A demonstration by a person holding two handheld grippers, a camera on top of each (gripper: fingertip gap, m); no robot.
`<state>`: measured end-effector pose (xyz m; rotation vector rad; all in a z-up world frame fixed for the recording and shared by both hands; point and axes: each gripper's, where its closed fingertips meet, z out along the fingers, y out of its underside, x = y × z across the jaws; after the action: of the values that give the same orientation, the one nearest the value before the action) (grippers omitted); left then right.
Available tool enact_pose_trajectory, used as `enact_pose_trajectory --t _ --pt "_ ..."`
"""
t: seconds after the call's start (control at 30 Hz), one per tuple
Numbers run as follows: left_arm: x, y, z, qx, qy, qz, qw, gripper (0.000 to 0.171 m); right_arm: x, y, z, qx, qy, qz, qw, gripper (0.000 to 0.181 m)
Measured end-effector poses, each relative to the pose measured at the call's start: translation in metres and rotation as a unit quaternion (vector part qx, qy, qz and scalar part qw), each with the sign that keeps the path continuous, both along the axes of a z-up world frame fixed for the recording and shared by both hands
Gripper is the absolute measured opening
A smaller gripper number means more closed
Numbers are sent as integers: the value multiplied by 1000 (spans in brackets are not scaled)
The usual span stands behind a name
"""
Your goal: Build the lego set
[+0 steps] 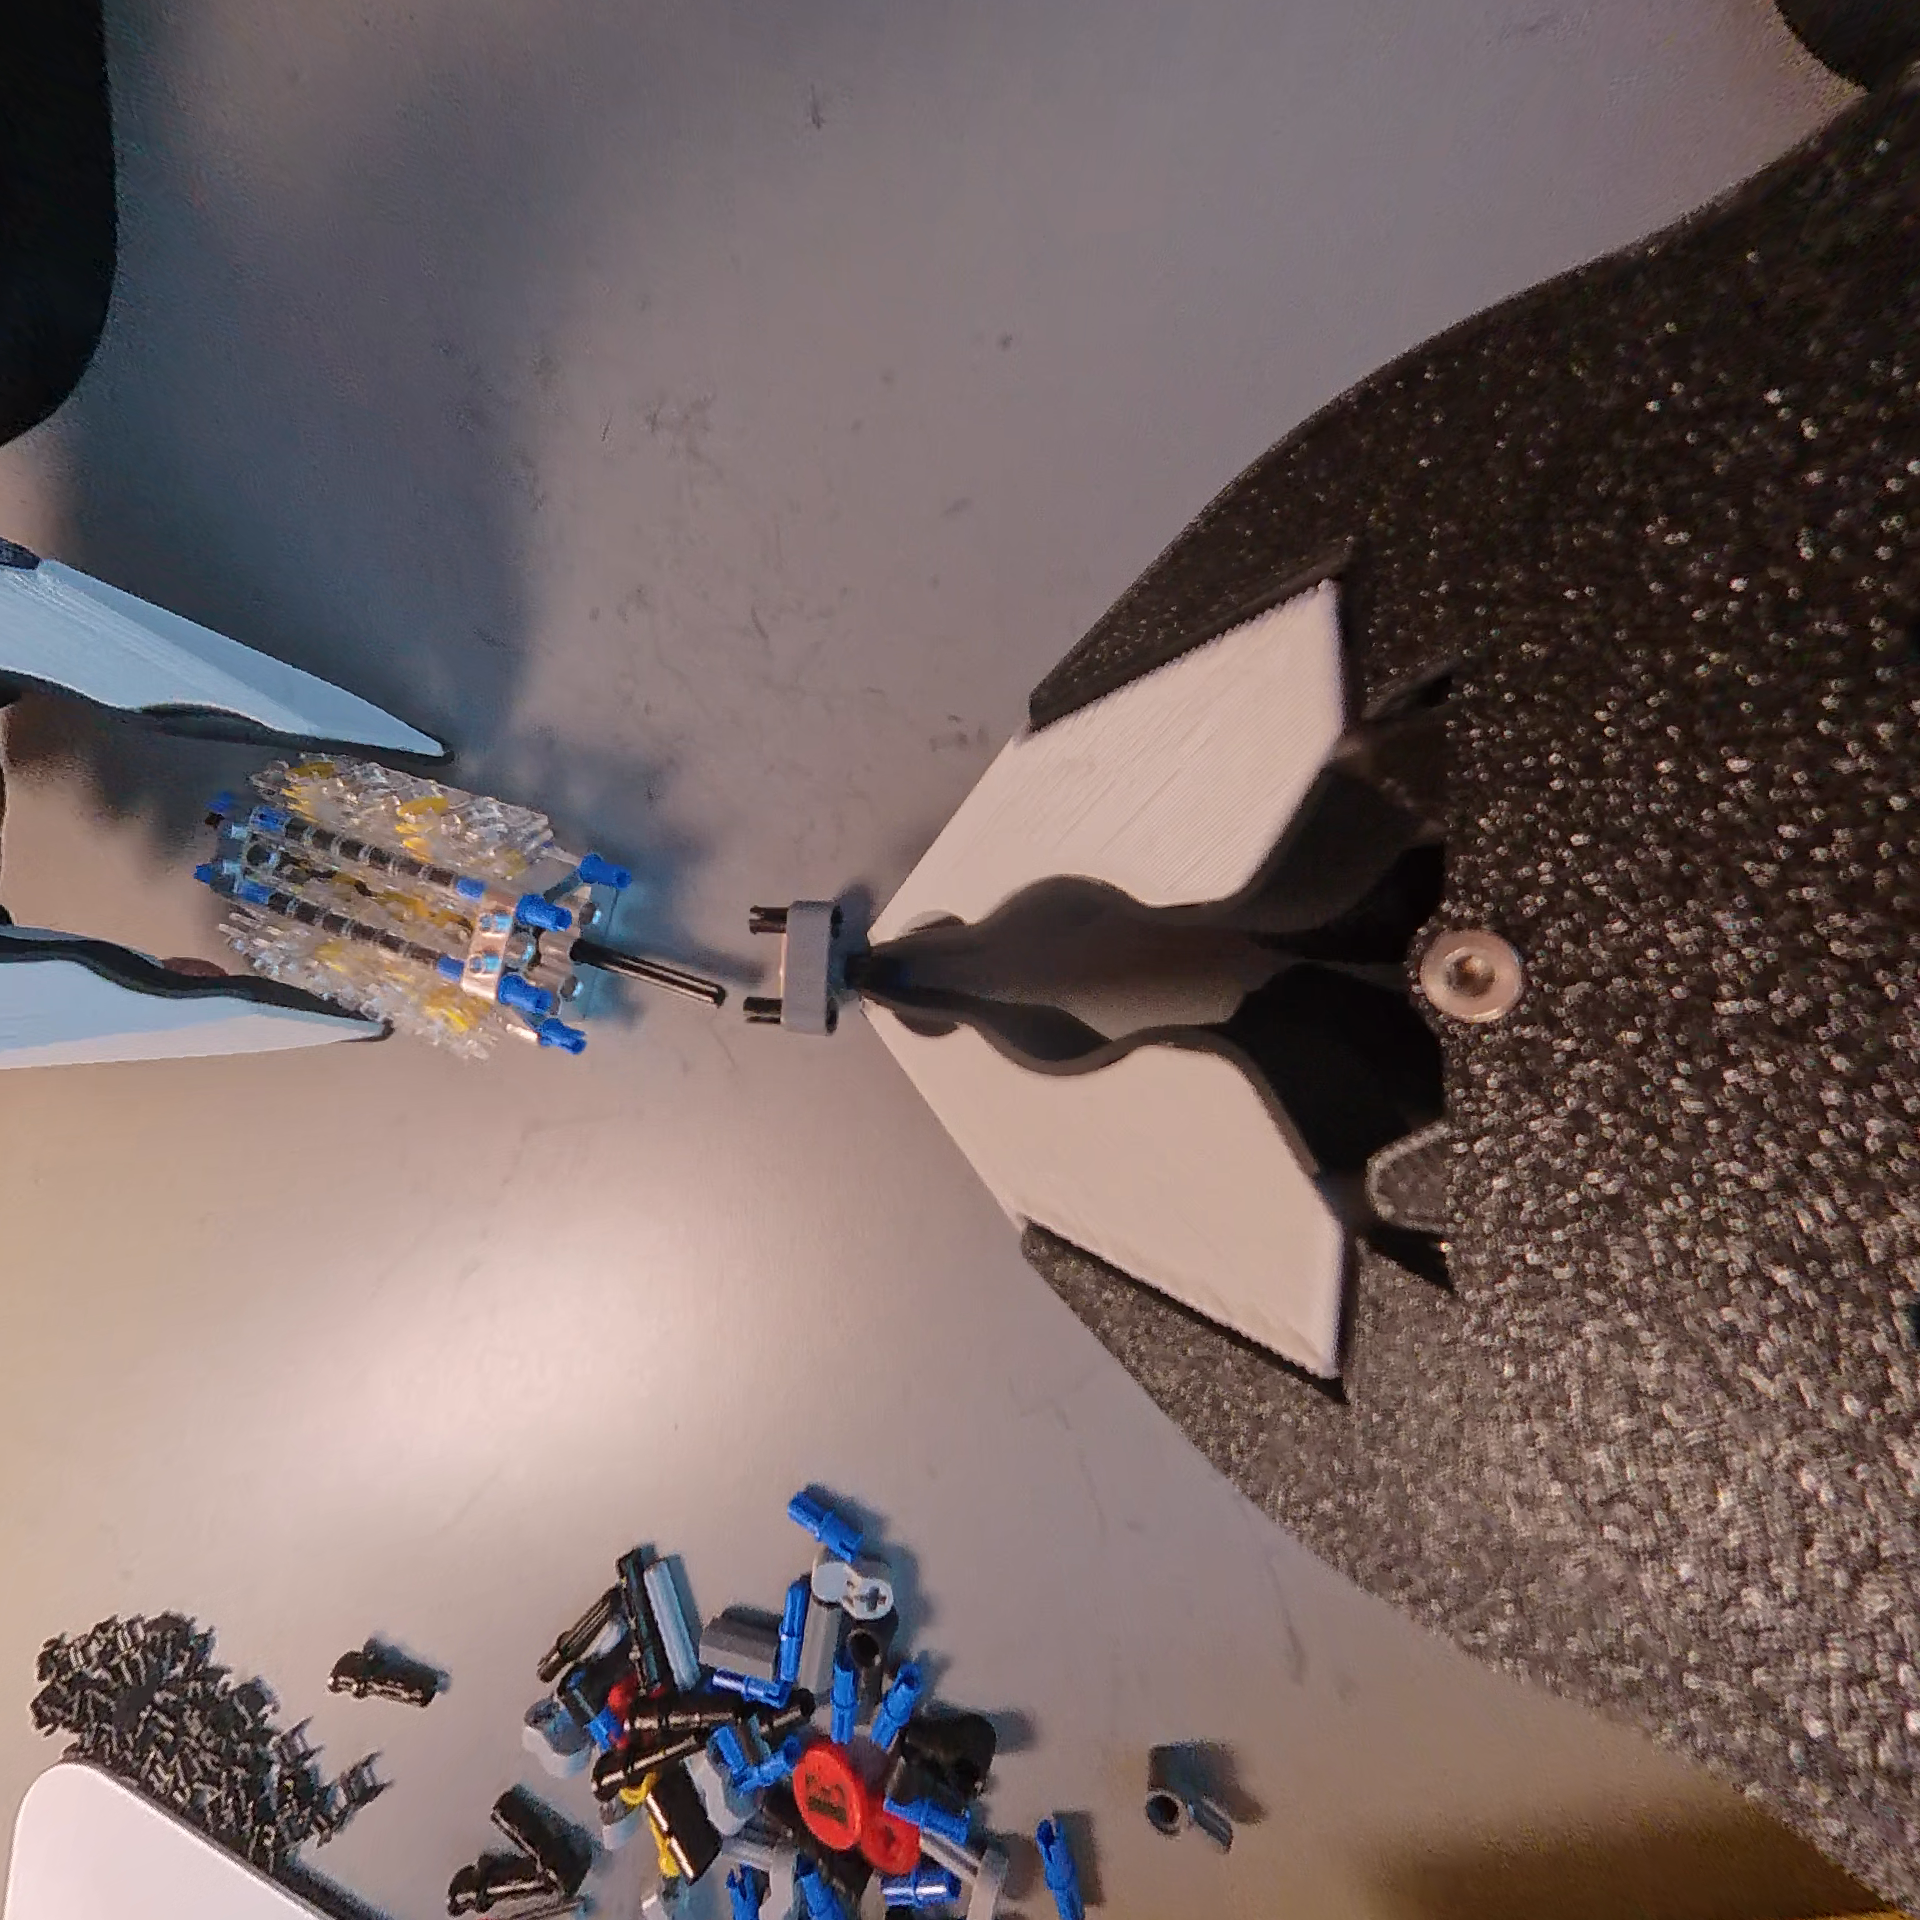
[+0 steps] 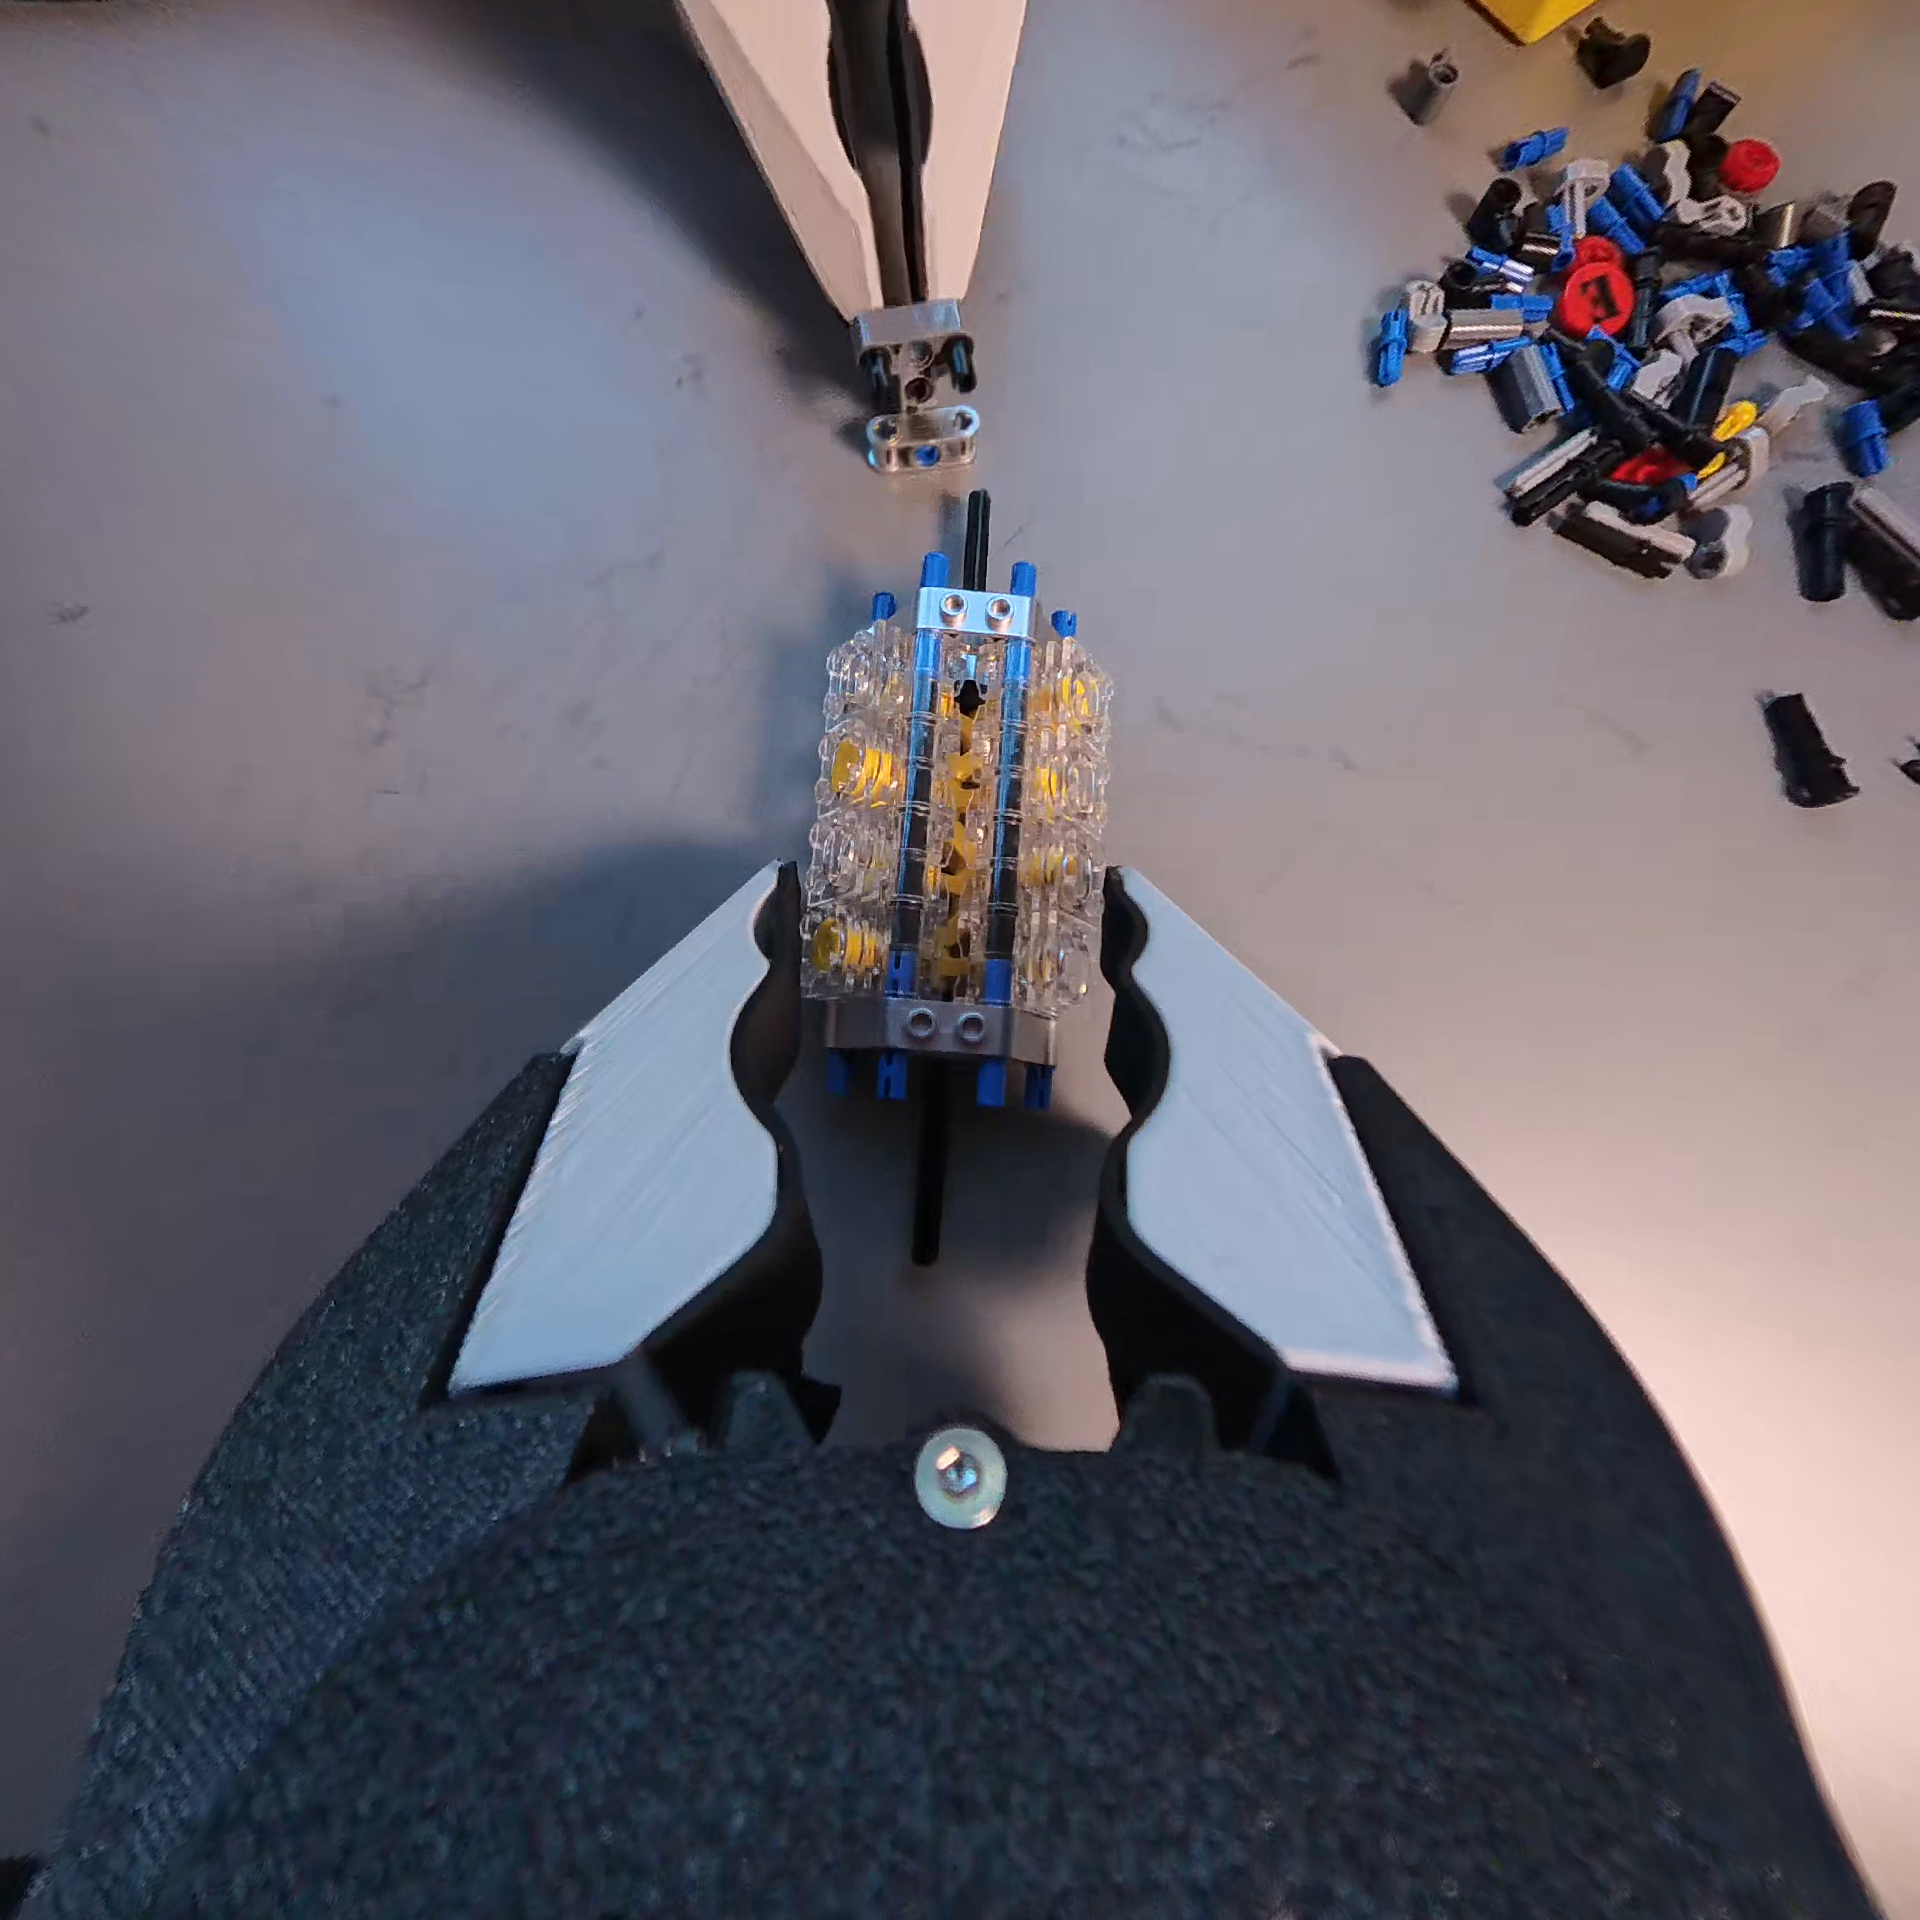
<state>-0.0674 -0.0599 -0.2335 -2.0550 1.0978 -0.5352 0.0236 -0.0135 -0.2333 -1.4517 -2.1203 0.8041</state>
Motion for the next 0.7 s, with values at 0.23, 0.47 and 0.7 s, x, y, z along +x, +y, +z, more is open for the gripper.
enact_pose_trajectory --t 0.23,0.47,0.7 --pt "1 4 1 9 0 11 1000 3 9 1 9 -8 9 37 999 55" --pt "10 2 7 11 -19 6 1000 3 -1 7 27 -46 51 53 996 55" --pt "15 -4 -1 -6 -1 -17 1000 3 -6 -9 31 -70 80 65 992 54"
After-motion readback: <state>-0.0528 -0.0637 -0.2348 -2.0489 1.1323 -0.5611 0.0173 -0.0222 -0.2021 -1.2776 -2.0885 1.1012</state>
